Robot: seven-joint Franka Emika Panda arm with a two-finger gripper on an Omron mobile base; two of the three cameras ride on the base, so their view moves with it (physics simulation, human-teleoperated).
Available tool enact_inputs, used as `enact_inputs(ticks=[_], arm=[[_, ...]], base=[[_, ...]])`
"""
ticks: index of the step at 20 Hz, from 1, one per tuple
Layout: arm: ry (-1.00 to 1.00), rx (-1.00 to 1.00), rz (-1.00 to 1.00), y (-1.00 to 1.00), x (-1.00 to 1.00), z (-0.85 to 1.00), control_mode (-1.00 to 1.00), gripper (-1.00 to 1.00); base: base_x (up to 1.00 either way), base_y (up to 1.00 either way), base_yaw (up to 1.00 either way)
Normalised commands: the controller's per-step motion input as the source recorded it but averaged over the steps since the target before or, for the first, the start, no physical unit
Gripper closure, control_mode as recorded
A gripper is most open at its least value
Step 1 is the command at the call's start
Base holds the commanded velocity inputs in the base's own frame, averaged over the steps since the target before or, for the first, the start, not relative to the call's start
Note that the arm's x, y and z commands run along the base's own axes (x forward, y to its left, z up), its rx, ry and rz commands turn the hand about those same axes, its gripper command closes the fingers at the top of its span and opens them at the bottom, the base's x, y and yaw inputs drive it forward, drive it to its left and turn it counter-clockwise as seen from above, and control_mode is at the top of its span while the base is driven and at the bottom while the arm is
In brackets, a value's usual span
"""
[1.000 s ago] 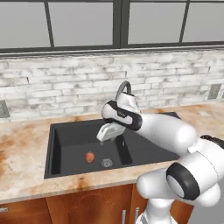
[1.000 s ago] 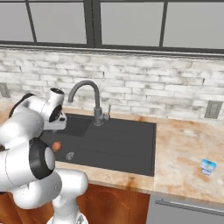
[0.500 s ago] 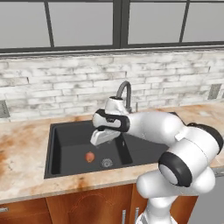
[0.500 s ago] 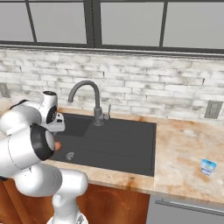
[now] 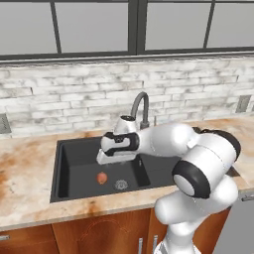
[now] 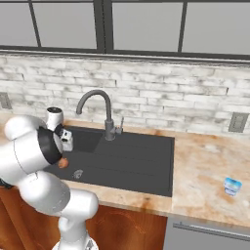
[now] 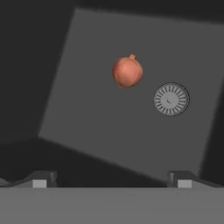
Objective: Turn on the sink faucet. Then move the onion from the counter to the sink. Turn off the sink. Move the vegetable from the sink to the pot next to the stove. Finally move the pot to the front right burner.
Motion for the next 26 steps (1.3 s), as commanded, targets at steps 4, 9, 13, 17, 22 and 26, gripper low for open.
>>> enact_inputs(ticks=[4,9,13,17,22,26], arm=[[0.0,-0.07,-0.36,0.17,0.28,-0.36,-1.0,-1.0],[0.0,-0.13,-0.25,0.1,0.37,-0.37,-1.0,-1.0],[0.01,-0.1,-0.19,0.15,0.35,-0.25,-1.0,-1.0],[0.0,-0.01,-0.14,0.27,0.27,-0.09,-1.0,-1.0],[0.0,-0.02,-0.02,0.11,0.27,-0.31,-1.0,-1.0],[0.01,-0.04,0.0,0.0,0.38,-0.39,-1.0,-1.0]], base=[[0.0,0.0,0.0],[0.0,0.0,0.0],[0.0,0.0,0.0],[0.0,0.0,0.0],[0.0,0.0,0.0],[0.0,0.0,0.0]])
